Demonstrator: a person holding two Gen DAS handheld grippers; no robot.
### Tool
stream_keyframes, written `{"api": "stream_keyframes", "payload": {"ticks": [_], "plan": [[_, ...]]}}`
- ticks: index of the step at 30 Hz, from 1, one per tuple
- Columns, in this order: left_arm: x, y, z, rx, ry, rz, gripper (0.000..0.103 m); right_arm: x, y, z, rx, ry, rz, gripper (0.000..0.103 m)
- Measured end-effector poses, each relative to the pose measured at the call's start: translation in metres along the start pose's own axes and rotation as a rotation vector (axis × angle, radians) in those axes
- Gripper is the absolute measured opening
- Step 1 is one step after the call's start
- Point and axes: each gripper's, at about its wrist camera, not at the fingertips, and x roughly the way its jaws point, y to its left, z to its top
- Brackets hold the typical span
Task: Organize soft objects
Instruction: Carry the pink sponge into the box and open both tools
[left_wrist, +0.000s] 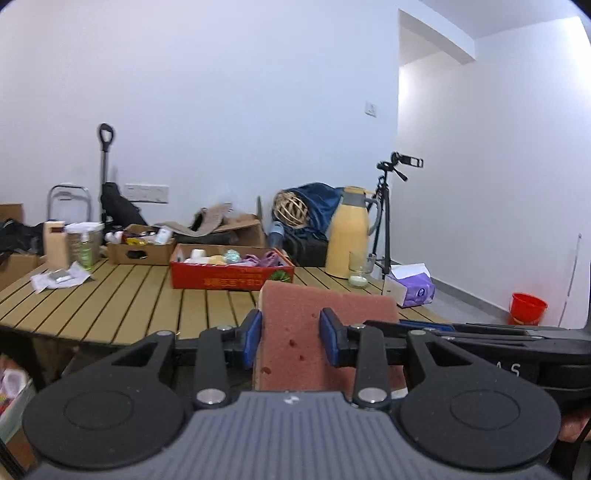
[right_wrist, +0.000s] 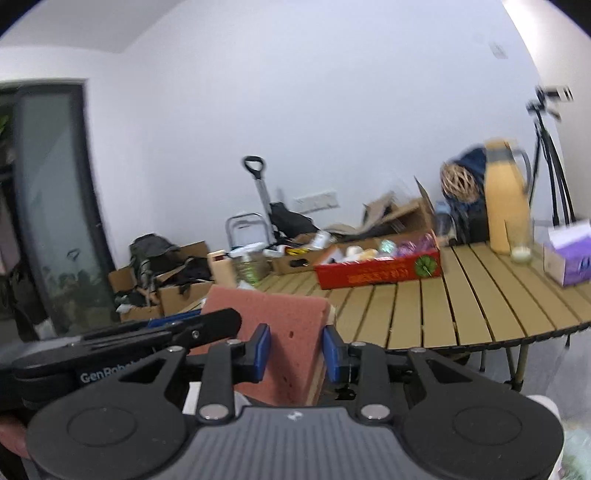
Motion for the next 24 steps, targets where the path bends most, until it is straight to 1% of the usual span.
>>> {"api": "stream_keyframes", "payload": {"ticks": [5, 9, 12, 19, 24], "plan": [[-0.032, -0.002, -0.006, -0.022, -0.016, 0.008, 0.034, -0.029, 0.026, -0.008, -0.036, -0.001, 0.029, 0.030], [-0.041, -0.004, -0.010, -0.018, -0.020, 0.005, 0.034, -0.043, 0.035, -0.013, -0.045, -0.011, 0.031, 0.030], [-0.045, -0.005, -0.015, -0.020, -0.017, 0.005, 0.034, -0.045, 0.035, -0.016, -0.040, -0.009, 0.031, 0.030], [-0.026, -0.002, -0.012, -0.031, 0.001, -0.015, 0.034, -0.042, 0.032, -0.015, -0.045, 0.004, 0.000, 0.030], [-0.003, 0.003, -0.003, -0.028, 0.000, -0.013, 0.034, -0.026, 0.020, -0.006, -0.036, -0.003, 0.002, 0.030]]}}
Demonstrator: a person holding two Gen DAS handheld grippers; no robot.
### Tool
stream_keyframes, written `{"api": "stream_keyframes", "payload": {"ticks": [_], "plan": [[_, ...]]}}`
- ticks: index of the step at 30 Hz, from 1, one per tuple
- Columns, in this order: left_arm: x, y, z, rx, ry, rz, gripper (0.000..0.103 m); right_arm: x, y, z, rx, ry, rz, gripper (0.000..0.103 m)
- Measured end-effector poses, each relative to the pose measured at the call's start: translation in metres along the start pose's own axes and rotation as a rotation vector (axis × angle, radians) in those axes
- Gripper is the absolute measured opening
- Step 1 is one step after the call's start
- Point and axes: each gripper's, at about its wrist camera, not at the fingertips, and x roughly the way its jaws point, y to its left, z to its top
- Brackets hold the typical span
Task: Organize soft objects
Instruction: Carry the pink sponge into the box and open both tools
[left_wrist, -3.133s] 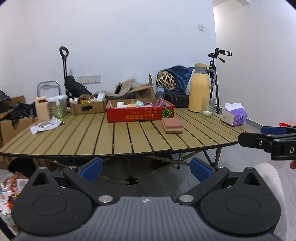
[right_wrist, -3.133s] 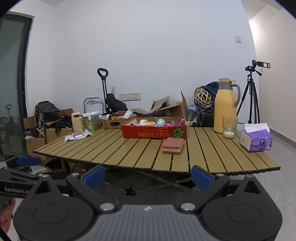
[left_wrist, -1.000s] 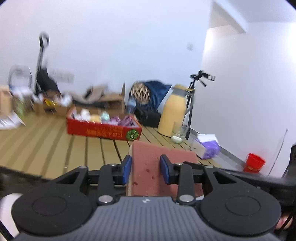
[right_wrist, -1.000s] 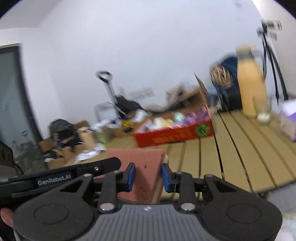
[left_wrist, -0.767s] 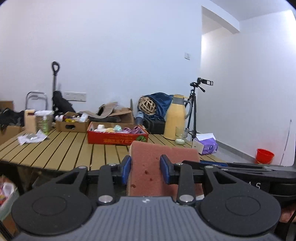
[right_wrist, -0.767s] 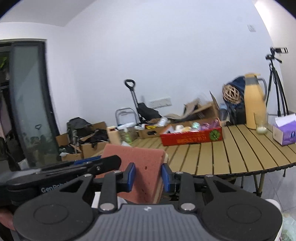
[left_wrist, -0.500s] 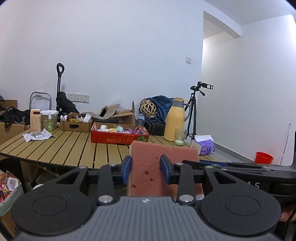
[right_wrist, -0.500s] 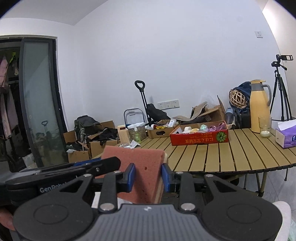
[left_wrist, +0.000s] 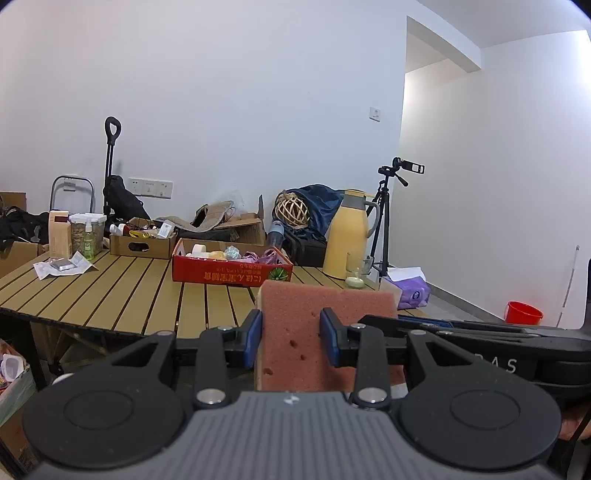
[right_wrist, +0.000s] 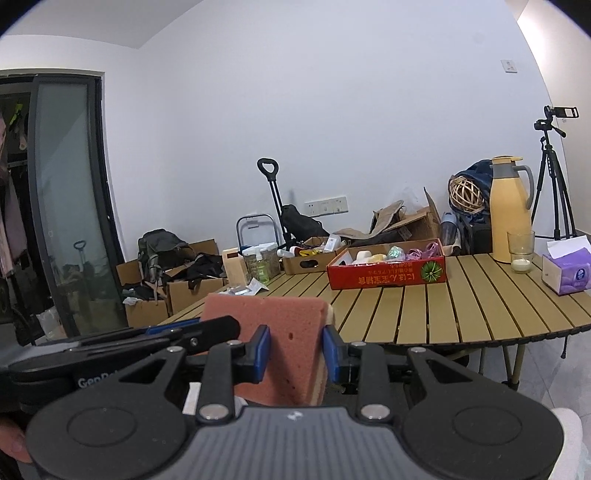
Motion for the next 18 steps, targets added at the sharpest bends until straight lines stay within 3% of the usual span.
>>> {"api": "stream_keyframes", "payload": {"ticks": [10, 18], "plan": [[0.090, 0.032, 0.028, -0.032, -0.003, 0.002, 0.034, 0.077, -0.031, 0.035, 0.000, 0.004, 0.002, 0.030], [0.213, 0.083, 0.052, -0.093, -0.002, 0.019, 0.034, 0.195, -0.078, 0.067, 0.027, 0.044, 0.014, 0.030]]}}
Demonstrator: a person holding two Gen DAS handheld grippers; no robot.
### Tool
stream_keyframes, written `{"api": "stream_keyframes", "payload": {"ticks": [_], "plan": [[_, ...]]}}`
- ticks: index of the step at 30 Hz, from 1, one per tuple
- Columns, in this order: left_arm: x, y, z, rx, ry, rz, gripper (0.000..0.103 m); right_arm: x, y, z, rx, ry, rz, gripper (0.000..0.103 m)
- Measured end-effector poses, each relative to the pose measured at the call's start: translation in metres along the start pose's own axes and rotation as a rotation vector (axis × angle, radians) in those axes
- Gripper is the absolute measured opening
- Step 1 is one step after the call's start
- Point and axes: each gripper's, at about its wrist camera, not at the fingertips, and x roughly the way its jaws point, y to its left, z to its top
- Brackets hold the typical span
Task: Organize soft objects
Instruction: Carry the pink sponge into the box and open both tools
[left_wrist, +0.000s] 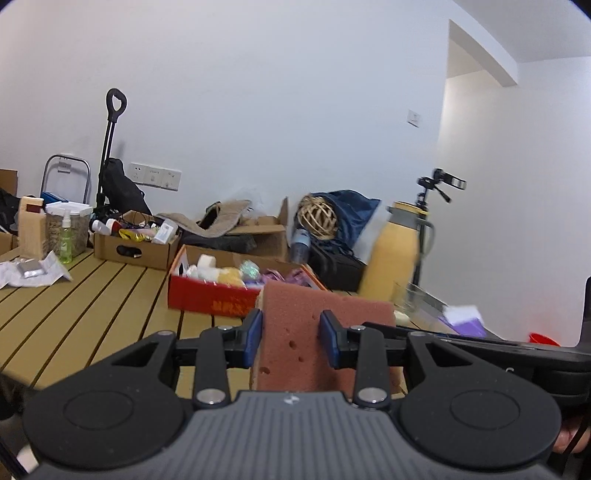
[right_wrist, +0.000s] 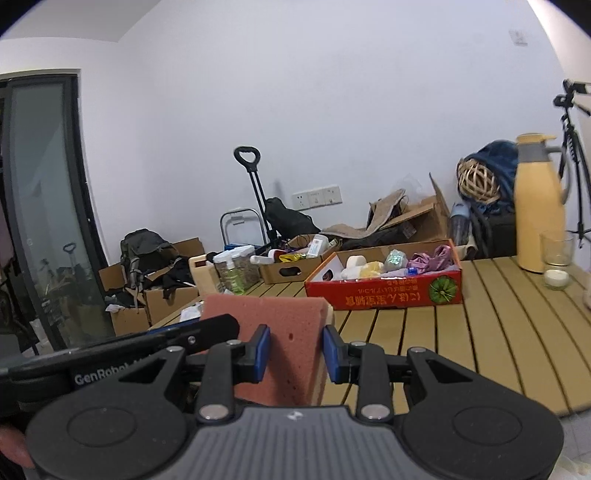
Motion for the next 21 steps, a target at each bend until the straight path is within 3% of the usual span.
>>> {"api": "stream_keyframes", "payload": {"ticks": [6, 12, 17, 19, 21], "plan": [[0.137, 0.047, 0.056, -0.034, 0.086, -0.030, 0.034, 0.116, -0.042, 0.046, -0.017, 0.014, -0.018, 0.030], [0.298, 0.097, 0.113, -0.101, 0.206, -0.064, 0.034, 0.254, -0.117, 0.123, 0.071, 0.070, -0.024, 0.030], [0.423, 0.146, 0.132, -0.145, 0.321, -0.022, 0.034, 0.385, -0.169, 0.174, 0.078, 0.158, -0.073, 0.030], [0.466, 0.164, 0.126, -0.160, 0.389, 0.022, 0.034, 0.436, -0.182, 0.183, 0.063, 0.213, -0.097, 0.030], [0.509, 0.174, 0.114, -0.107, 0.462, 0.097, 0.032, 0.484, -0.194, 0.181, 0.058, 0.298, -0.119, 0.030]]}}
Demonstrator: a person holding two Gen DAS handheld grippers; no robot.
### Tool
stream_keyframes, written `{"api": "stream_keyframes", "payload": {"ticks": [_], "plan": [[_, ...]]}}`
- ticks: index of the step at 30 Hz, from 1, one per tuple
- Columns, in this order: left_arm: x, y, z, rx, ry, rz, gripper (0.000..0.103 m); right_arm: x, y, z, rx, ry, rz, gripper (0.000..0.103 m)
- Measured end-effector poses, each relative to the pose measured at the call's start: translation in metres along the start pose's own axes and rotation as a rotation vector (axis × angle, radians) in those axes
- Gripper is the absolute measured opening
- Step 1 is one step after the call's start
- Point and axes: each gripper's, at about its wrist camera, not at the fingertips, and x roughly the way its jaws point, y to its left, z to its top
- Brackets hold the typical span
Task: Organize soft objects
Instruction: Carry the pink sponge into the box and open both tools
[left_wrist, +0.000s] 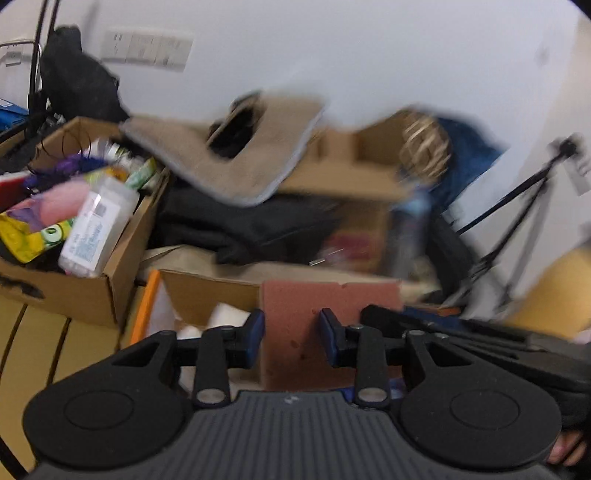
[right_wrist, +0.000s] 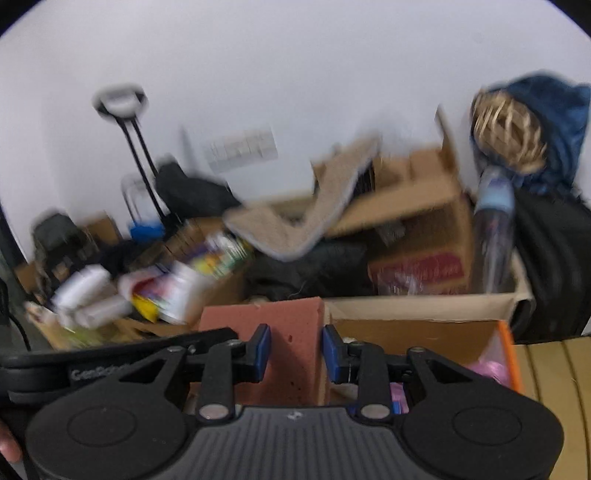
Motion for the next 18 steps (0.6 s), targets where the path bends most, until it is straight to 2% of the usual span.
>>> {"api": "stream_keyframes", "payload": {"ticks": [2, 3, 5, 7, 8, 9, 11, 13, 15, 18], "plan": [[0.031, 0.002, 0.004, 0.036, 0.047, 0.054, 0.028, 0.045, -0.001, 0.003, -0.069, 0.039, -0.063, 0.028], [0.034, 0.002, 0.005, 0.051, 0.022, 0.064, 0.028, 0.065, 0.001, 0.000, -0.120, 0.078, -0.107, 0.026], [0.034, -0.002, 0.004, 0.106, 0.047, 0.068, 0.028, 0.080, -0.007, 0.003, -0.082, 0.089, -0.091, 0.026], [0.030, -0.004, 0.002, 0.141, 0.076, 0.062, 0.029, 0.082, -0.015, 0.006, -0.030, 0.139, -0.054, 0.026], [0.028, -0.004, 0.002, 0.131, 0.089, 0.047, 0.033, 0.080, -0.018, 0.007, -0.025, 0.156, -0.039, 0.026], [0.027, -0.004, -0.001, 0.125, 0.096, 0.041, 0.036, 0.079, -0.024, 0.009, 0.014, 0.176, -0.012, 0.026], [0.025, -0.007, -0.012, 0.157, 0.114, 0.034, 0.048, 0.077, -0.039, 0.010, 0.123, 0.219, 0.060, 0.026], [0.022, -0.008, -0.017, 0.147, 0.114, 0.026, 0.050, 0.072, -0.044, 0.003, 0.148, 0.230, 0.096, 0.033], [0.008, -0.008, -0.018, 0.133, 0.110, 0.029, 0.051, 0.067, -0.042, -0.005, 0.127, 0.256, 0.083, 0.039], [-0.028, -0.014, -0.013, 0.133, 0.073, 0.039, 0.053, 0.040, -0.032, -0.006, 0.088, 0.212, 0.046, 0.039]]}}
